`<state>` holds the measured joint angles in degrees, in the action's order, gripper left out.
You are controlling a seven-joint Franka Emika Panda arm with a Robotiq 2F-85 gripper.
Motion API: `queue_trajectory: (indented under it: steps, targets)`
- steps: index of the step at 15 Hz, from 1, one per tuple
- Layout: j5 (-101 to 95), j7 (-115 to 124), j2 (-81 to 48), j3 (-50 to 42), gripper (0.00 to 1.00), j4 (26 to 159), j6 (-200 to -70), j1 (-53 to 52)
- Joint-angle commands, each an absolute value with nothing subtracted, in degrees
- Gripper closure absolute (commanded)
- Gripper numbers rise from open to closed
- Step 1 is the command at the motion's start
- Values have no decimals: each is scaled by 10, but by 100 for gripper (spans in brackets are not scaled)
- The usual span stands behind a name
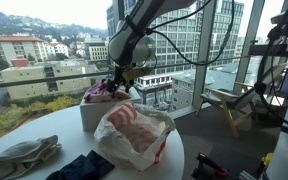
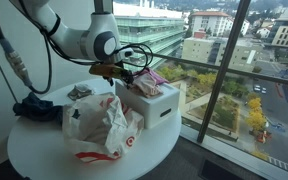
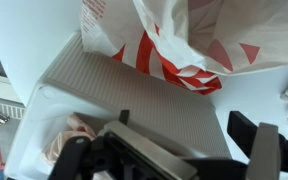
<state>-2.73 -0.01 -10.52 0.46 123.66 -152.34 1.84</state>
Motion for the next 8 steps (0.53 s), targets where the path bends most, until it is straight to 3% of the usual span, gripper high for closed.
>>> queue_trajectory:
  steps: [1,8]
  targets:
    - [-40,3,-189,-2,0,1126,-1552,6]
    - [-169,56,-313,-93,0,1004,-1622,-40]
